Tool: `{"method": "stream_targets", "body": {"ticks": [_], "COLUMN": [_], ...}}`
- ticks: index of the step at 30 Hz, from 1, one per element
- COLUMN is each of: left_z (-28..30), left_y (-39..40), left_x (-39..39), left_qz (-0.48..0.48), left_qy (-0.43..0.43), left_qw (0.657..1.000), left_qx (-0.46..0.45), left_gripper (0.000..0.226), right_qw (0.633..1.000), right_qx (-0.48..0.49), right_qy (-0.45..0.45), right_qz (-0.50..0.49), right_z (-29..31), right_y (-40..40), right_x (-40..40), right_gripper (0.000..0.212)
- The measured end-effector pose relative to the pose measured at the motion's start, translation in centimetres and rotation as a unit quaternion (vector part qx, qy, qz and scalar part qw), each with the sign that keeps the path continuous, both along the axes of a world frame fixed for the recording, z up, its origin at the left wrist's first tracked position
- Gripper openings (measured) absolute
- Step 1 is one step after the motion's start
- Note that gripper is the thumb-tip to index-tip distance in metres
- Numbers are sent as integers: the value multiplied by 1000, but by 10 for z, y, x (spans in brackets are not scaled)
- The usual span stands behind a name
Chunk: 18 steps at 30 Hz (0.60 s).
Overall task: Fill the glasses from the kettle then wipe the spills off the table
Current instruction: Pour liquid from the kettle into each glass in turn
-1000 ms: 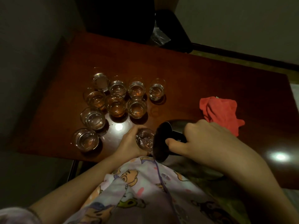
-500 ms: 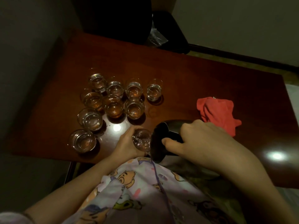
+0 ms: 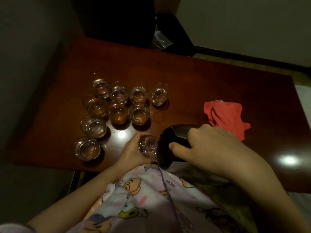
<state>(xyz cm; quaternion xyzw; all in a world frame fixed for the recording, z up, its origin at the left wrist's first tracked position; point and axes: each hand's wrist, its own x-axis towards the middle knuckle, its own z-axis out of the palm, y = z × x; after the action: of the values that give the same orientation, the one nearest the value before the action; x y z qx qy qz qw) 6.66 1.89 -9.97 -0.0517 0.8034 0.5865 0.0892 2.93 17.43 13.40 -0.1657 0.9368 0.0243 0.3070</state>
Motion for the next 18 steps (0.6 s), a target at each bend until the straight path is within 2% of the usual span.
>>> {"method": "stream_targets", "body": {"ticks": [11,18], "left_z": [-3,-2], "left_y": [-1,-1], "left_x": [-2,-1], "left_qz": [-8,-15], "left_qy": [-3,-4], "left_qw": [1000,1000], "left_qx": [-12,19], "left_gripper": [85,75], "right_qw": [1000,1000], "right_qx": [7,15], "right_qy": [-8,-14], "right_qz": [-9,-8], "right_z": [0,2], "right_y": [0,-3], "right_x": [-3,-4], "right_gripper": [52,52]}}
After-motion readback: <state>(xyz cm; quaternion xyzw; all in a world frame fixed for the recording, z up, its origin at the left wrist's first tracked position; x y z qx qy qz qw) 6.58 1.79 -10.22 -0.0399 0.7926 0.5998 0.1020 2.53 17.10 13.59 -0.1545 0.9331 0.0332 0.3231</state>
